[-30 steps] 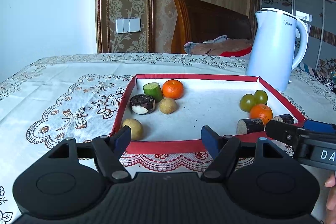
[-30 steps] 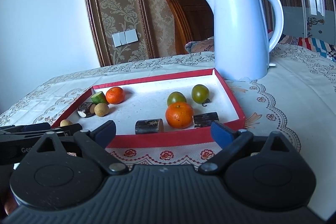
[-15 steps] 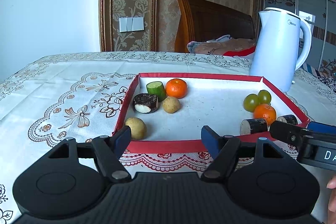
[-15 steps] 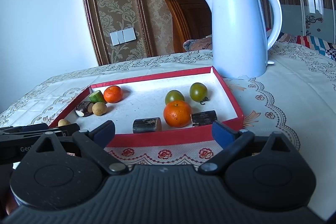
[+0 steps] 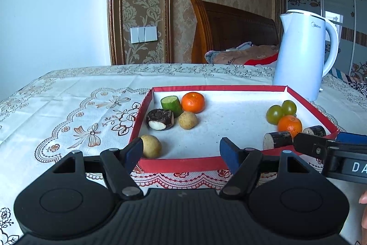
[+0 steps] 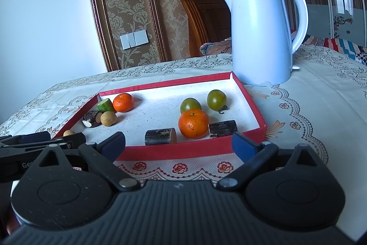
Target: Organize fruits
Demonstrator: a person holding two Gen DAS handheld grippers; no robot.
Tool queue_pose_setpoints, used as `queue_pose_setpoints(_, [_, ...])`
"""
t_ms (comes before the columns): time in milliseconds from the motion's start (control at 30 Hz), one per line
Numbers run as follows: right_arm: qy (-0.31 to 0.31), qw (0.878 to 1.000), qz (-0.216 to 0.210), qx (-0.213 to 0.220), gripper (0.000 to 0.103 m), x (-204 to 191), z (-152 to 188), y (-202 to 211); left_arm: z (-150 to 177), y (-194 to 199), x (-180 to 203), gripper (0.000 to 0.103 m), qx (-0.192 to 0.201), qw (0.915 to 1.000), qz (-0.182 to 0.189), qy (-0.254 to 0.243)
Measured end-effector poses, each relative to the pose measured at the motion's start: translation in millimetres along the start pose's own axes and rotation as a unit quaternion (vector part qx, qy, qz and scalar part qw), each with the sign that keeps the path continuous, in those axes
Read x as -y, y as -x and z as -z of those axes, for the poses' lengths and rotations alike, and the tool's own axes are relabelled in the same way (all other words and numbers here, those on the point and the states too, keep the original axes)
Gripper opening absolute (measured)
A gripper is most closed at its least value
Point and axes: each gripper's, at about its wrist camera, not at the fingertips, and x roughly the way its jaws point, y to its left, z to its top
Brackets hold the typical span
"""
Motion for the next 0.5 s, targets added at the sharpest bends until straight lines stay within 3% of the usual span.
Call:
queue_pose_setpoints(300, [0.0, 1.0, 0.0, 0.0, 0.099, 0.1, 0.5, -0.3, -1.3, -0.3, -1.4, 0.073, -0.001, 1.0, 0.01, 0.002])
queue_pose_setpoints(500, [0.0, 1.0, 0.0, 0.0, 0.1, 0.0, 0.7, -0.5, 1.2, 3.7, 5.1, 0.073, 0.018, 0.9996, -0.005, -0.019])
